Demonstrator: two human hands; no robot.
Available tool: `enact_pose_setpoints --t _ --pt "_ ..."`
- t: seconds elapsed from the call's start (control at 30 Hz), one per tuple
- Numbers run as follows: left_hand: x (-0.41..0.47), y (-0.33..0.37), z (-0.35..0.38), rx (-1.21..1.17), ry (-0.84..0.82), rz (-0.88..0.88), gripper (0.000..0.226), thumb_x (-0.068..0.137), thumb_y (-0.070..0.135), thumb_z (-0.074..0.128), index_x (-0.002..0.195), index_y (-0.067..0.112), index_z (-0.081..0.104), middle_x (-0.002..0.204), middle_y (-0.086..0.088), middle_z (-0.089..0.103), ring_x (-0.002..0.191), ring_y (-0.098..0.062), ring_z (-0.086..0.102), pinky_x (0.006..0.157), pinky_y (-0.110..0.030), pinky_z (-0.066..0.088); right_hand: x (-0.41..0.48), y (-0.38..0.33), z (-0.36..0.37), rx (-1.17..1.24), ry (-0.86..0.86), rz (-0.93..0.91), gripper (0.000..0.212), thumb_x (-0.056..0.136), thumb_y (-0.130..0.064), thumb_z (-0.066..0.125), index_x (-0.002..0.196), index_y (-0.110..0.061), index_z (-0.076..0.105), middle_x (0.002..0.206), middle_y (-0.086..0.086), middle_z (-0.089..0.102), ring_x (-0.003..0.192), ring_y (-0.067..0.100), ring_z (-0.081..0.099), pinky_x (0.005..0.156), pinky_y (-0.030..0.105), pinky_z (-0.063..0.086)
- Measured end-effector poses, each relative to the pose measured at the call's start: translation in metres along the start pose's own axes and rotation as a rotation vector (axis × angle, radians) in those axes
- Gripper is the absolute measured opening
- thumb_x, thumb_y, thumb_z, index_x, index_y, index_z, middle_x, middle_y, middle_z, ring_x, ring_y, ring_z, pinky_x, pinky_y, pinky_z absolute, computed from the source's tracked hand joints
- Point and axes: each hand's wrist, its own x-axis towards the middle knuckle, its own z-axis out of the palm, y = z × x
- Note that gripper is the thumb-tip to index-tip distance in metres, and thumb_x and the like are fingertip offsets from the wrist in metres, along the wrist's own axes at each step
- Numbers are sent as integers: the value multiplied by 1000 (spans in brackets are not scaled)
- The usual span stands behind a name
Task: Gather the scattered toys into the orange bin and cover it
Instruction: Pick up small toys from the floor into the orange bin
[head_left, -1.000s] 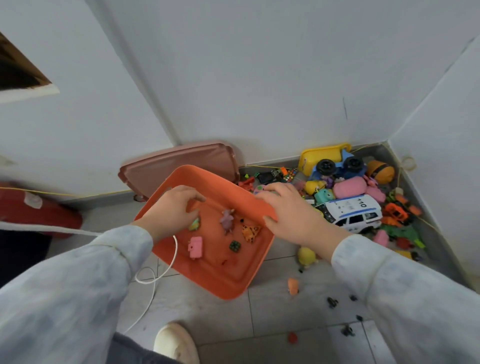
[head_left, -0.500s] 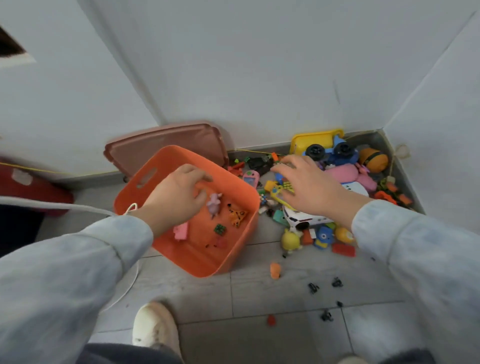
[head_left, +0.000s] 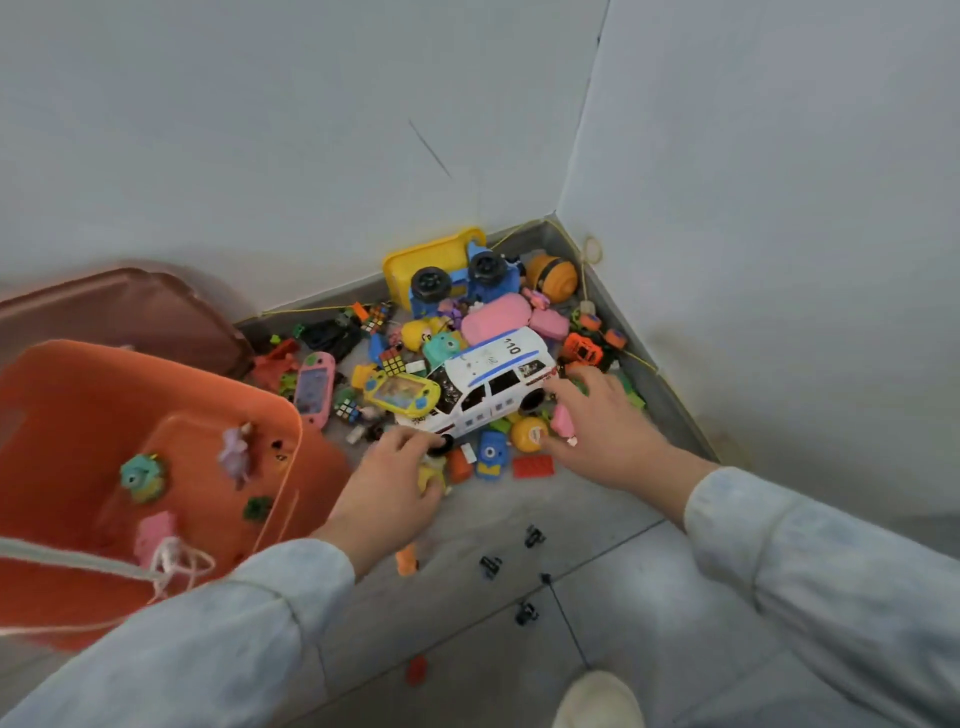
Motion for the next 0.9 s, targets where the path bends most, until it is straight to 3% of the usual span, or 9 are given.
enact_pose_setpoints --t 0.17,0.27,0.4,0.6,0.77,0.9 --pt "14 -6 44 130 -153 2 54 84 38 53 138 38 46 142 2 39 129 -26 41 104 -41 43 4 36 36 -28 -89 114 86 78 -65 65 149 -34 27 154 9 22 143 36 20 110 53 35" --pt "17 -17 64 193 -190 43 63 78 52 40 141 45 37 147 2 34 137 -26 32 103 -49 43 11 57 54 -7 -132 176 103 69 -80 63 152 -41 16 161 8 8 148 41 4 110 65 30" --pt "23 -26 81 256 -216 65 75 82 56 50 150 43 20 156 1 18 144 -26 15 106 -53 40 22 80 67 16 -174 260 117 57 -91 59 151 -50 3 164 2 -6 150 41 -9 104 77 28" --pt "35 -23 101 211 -154 39 92 78 56 59 152 41 6 149 -6 15 138 -31 21 103 -48 46 43 85 88 2 -242 227 125 52 -95 59 147 -57 -12 164 -2 -19 150 37 -15 102 84 7" --pt "46 -8 114 205 -67 -13 91 77 59 59 153 38 14 140 -11 23 130 -35 27 97 -48 48 54 67 115 53 -268 179 125 50 -95 58 147 -56 -11 162 -5 -25 149 33 -21 106 79 15" --pt "51 5 122 260 -46 -40 82 77 57 60 148 38 24 136 -13 28 123 -37 31 84 -50 54 58 50 124 -83 -227 98 105 57 -89 59 144 -52 14 163 -1 -15 148 41 -10 106 73 23"
